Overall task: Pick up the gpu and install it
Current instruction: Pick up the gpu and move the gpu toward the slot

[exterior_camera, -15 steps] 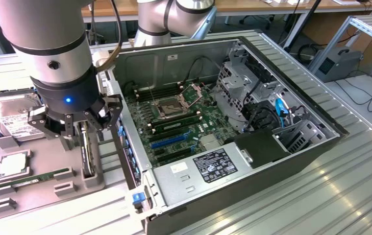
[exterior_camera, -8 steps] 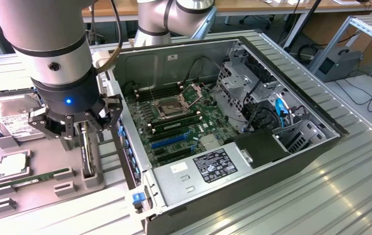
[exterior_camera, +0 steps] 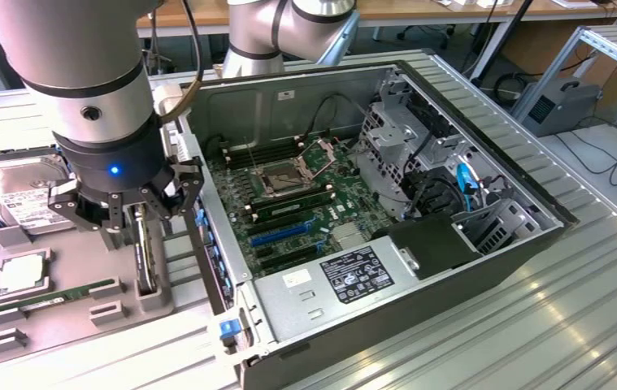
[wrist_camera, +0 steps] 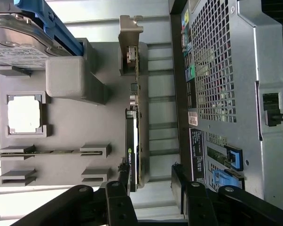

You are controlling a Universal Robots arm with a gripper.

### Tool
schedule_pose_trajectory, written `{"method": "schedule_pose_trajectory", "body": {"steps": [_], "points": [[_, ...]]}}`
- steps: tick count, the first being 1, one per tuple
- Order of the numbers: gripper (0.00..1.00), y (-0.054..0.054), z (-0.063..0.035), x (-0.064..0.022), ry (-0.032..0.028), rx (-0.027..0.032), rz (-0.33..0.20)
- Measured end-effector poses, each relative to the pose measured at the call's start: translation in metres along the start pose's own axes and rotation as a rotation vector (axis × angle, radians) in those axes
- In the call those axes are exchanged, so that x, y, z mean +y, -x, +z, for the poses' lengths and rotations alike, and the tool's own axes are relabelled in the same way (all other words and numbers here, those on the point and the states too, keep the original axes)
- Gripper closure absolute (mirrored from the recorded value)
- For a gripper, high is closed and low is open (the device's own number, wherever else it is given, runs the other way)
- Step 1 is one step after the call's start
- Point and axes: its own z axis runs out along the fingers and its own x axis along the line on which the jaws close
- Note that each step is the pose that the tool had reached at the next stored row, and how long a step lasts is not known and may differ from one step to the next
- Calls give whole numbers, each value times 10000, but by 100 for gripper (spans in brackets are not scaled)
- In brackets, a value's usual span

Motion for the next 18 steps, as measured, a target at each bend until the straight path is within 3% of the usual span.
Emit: {"method": "schedule_pose_trajectory", "body": {"steps": [18], "points": [[52,-1,49,-2,0,0,0]]}}
